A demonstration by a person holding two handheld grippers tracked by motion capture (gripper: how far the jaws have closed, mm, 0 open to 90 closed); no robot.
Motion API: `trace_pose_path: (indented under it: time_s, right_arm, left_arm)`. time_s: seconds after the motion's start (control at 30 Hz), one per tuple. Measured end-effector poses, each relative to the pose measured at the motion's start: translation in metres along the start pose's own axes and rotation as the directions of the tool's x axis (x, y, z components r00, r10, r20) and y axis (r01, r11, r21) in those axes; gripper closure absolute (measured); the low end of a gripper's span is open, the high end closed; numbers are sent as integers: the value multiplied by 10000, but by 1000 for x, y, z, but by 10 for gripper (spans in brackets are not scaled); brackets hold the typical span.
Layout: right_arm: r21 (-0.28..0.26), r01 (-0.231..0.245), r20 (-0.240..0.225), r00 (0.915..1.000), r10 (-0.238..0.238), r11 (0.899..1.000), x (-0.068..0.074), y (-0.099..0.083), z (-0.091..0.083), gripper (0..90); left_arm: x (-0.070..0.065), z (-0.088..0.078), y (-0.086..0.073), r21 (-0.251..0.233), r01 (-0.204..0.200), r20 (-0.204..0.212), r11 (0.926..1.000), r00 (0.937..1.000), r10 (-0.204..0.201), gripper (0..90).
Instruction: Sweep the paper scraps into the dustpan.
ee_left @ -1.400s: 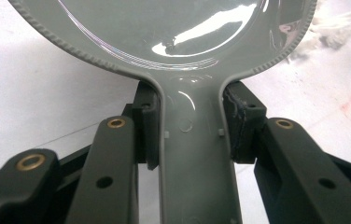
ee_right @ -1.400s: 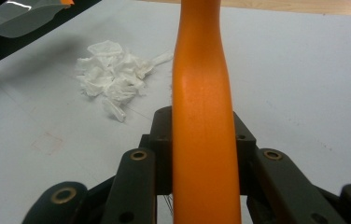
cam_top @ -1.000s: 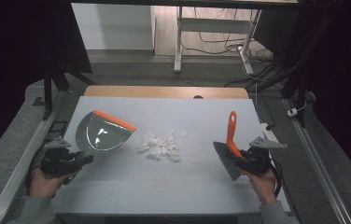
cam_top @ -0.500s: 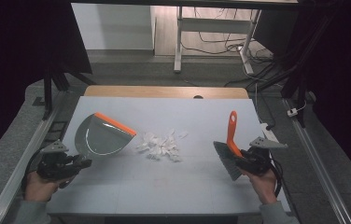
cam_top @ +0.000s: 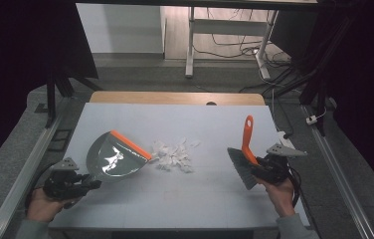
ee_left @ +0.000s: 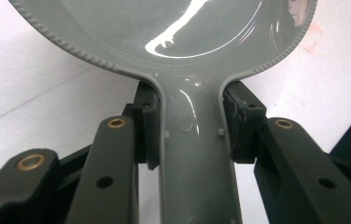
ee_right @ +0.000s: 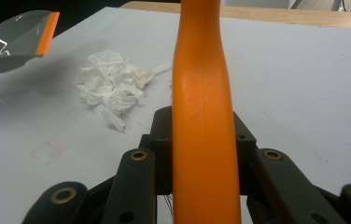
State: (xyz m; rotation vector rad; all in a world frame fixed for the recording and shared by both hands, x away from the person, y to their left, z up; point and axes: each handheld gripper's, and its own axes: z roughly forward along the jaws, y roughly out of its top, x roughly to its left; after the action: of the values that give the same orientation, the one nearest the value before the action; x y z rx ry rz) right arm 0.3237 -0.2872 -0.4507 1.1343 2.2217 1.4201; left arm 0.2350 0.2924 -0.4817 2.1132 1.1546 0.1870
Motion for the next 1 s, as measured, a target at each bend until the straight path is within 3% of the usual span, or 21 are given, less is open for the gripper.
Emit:
trace_pose_path:
  time_s: [1.0]
  right_arm:
    - [65,278,-191,9994,-276,9996,15,22,36,700]
  left_arm:
    - [-7,11,-23,861,-435,792,9953,9962,367,619]
